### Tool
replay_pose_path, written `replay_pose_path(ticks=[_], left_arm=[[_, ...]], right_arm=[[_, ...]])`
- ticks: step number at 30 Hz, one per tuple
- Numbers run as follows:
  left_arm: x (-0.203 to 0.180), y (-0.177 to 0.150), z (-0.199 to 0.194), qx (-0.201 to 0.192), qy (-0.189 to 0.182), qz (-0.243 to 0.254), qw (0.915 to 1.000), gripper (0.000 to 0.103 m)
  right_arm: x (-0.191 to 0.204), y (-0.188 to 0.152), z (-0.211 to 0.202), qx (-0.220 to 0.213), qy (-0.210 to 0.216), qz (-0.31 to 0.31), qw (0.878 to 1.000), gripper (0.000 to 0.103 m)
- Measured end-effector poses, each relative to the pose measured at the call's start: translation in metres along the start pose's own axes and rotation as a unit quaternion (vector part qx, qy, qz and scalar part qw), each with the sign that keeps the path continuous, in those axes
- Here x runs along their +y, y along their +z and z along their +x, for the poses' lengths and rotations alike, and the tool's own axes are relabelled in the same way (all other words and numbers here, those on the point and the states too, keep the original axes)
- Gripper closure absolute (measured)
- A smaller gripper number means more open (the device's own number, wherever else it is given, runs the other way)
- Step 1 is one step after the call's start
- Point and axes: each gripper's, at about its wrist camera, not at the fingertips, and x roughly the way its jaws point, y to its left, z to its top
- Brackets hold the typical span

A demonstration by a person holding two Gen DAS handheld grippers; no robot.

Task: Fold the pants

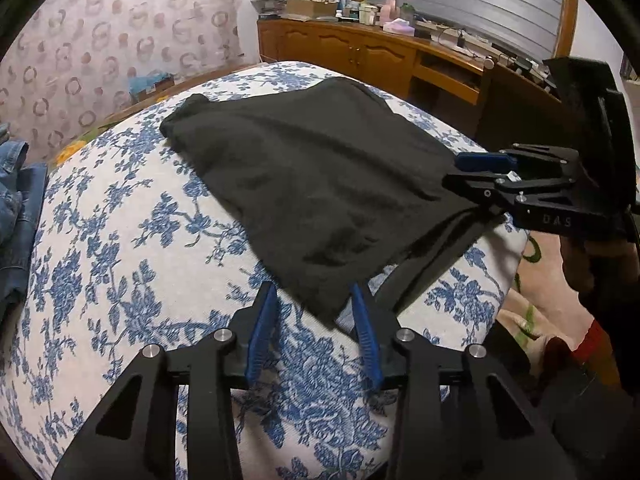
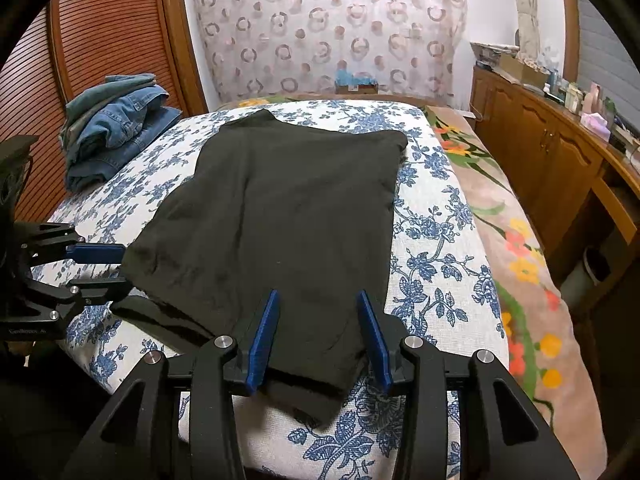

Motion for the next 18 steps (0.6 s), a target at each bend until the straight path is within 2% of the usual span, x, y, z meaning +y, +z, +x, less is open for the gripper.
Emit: replay_pose_path(ticks=[5, 13, 18], left_arm=[[-0.001, 0.004, 0.002, 0.003, -0.013, 0.000, 0.9999, 0.062], [-0.007, 0.012, 0.008, 0.005, -0.007, 0.009, 0.9999, 0.056], [-0.008, 0.016, 0.012, 0.004, -0.023, 0.005, 0.9997, 0.055]], right_arm=[[-0.002, -0.001, -0.001, -0.002, 0.003, 0.002, 1.000, 0.059], [0.000, -0.002, -0.001, -0.005, 0.003, 0.000, 1.000, 0.057], [0.000, -0.002, -0.001, -0.007, 0.003, 0.000, 1.000, 0.057]])
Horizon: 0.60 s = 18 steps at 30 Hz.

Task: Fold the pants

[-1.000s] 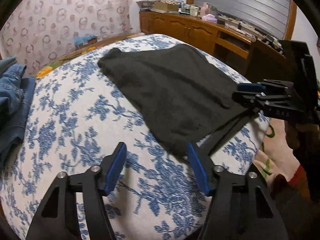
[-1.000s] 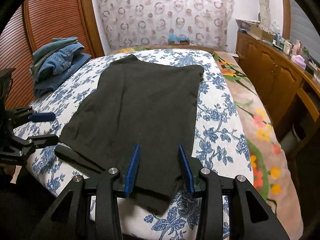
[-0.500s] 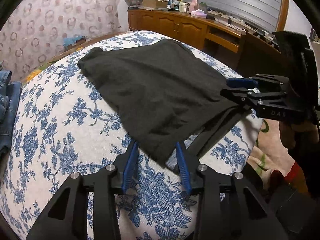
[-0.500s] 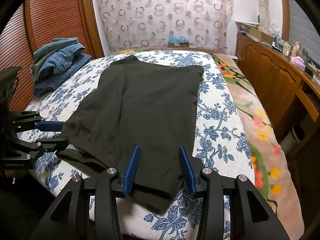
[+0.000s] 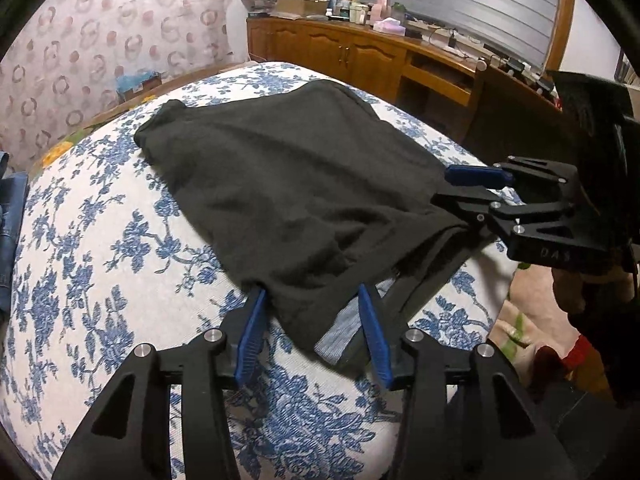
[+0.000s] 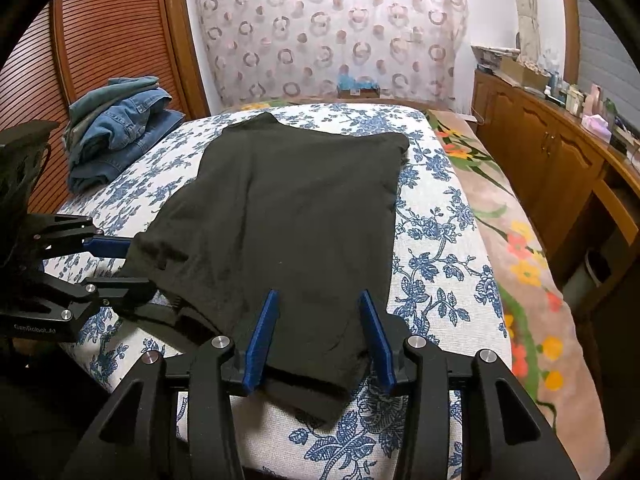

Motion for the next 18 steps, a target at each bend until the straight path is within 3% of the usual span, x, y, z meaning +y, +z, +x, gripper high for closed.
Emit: replay_pose_path(ticks=[5, 8, 9, 18], left_arm=[[0.002, -0.003, -0.001, -0.003, -0.004, -0.001, 1.0000, 0.058], [0.004, -0.005, -0.006, -0.007, -0.009, -0.008, 0.9999, 0.088], [0.006, -0.006, -0.008, -0.007, -0.009, -0.012, 0.9999, 0.091], [0.000, -0.017, -0.057, -0.049, -0.018, -0.017, 0.9985, 0.093]], right_arm=[[-0.001, -0.001, 0.000, -0.002, 0.002, 0.000, 1.000, 0.057], [-0.001, -0.001, -0.001, -0.003, 0.003, 0.000, 1.000, 0.057], [-0.002, -0.001, -0.001, -0.004, 0.004, 0.001, 1.000, 0.057], [-0.002, 0.001, -0.001, 0.001, 0.009, 0.005, 1.000, 0.057]])
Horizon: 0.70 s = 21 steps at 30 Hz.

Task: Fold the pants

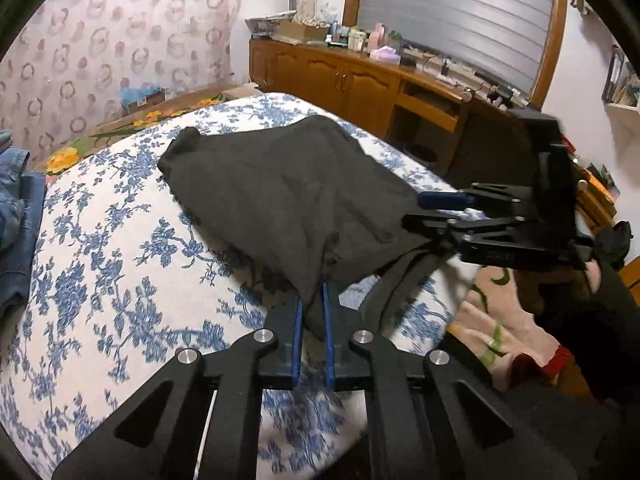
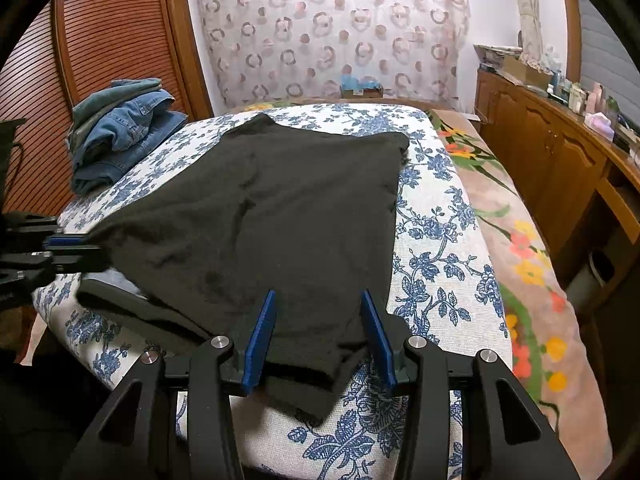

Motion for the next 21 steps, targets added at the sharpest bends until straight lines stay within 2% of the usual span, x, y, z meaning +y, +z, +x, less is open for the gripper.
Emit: replay_pose_path(ticks=[7, 10, 12, 14, 16, 21], left_arm=[[-0.002, -0.015, 0.013, 0.033, 0.006, 0.001, 0.9994, 0.093], [0.000, -0.015, 0.014, 0.039, 0.014, -0.005, 0.9992, 0.083], [0.000, -0.014, 0.012, 0.035, 0.015, -0.004, 0.9993, 0.066], [-0.002, -0.014, 0.008, 0.028, 0.011, -0.003, 0.9996, 0.054], [-0.003, -0.014, 0.004, 0.020, 0.003, -0.001, 0.9998, 0.053], [-0.005, -0.016, 0.014, 0.043, -0.007, 0.002, 0.9991, 0.053]], right_arm=[[0.002, 0.000, -0.001, 0.003, -0.001, 0.002, 1.000, 0.057], [0.001, -0.001, -0.003, 0.005, -0.003, 0.004, 1.000, 0.057], [0.001, -0.002, -0.005, 0.008, -0.005, 0.003, 1.000, 0.057], [-0.001, -0.003, -0.007, 0.011, -0.008, 0.004, 1.000, 0.057], [-0.002, -0.004, -0.008, 0.013, -0.010, 0.007, 1.000, 0.057], [-0.005, -0.006, -0.012, 0.015, -0.009, 0.018, 1.000, 0.057]])
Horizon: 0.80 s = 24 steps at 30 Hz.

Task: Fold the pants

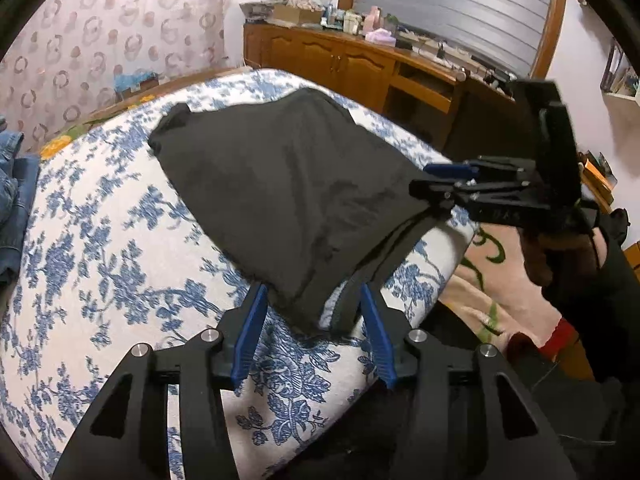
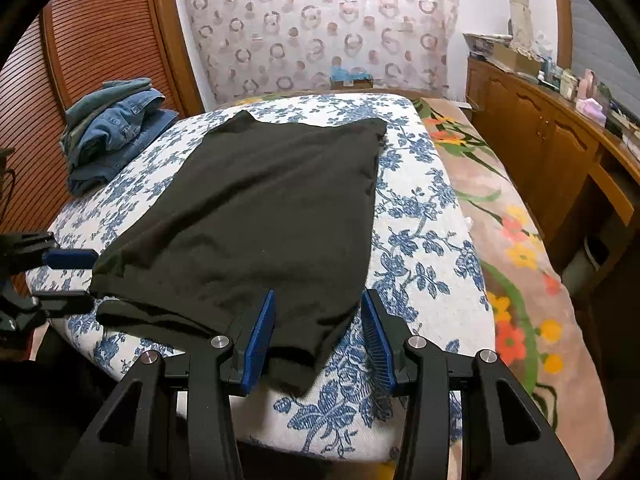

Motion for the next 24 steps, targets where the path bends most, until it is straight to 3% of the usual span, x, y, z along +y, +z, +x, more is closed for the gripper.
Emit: replay_pose_path(ticks=[4, 7, 9, 11, 24], left_arm=[[-0.001, -0.002, 0.014, 0.024, 0.005, 0.005, 0.9997, 0.053], [0.000, -0.002, 0.014, 0.018, 0.011, 0.011, 0.9997, 0.054], [0.003, -0.002, 0.013, 0.013, 0.007, 0.004, 0.9999, 0.079], [0.008, -0.002, 0.008, 0.002, 0.003, -0.005, 1.0000, 0.086], [0.010, -0.004, 0.008, 0.001, 0.000, -0.013, 0.9999, 0.086]], right_arm=[[-0.001, -0.002, -0.008, -0.005, 0.006, 0.004, 1.000, 0.057], [-0.002, -0.003, -0.012, -0.009, 0.015, 0.009, 1.000, 0.057], [-0.002, -0.004, -0.013, -0.009, 0.018, 0.010, 1.000, 0.057], [-0.001, -0.005, -0.015, -0.011, 0.023, 0.010, 1.000, 0.057], [0.001, -0.004, -0.010, -0.015, 0.018, 0.038, 0.999, 0.059]])
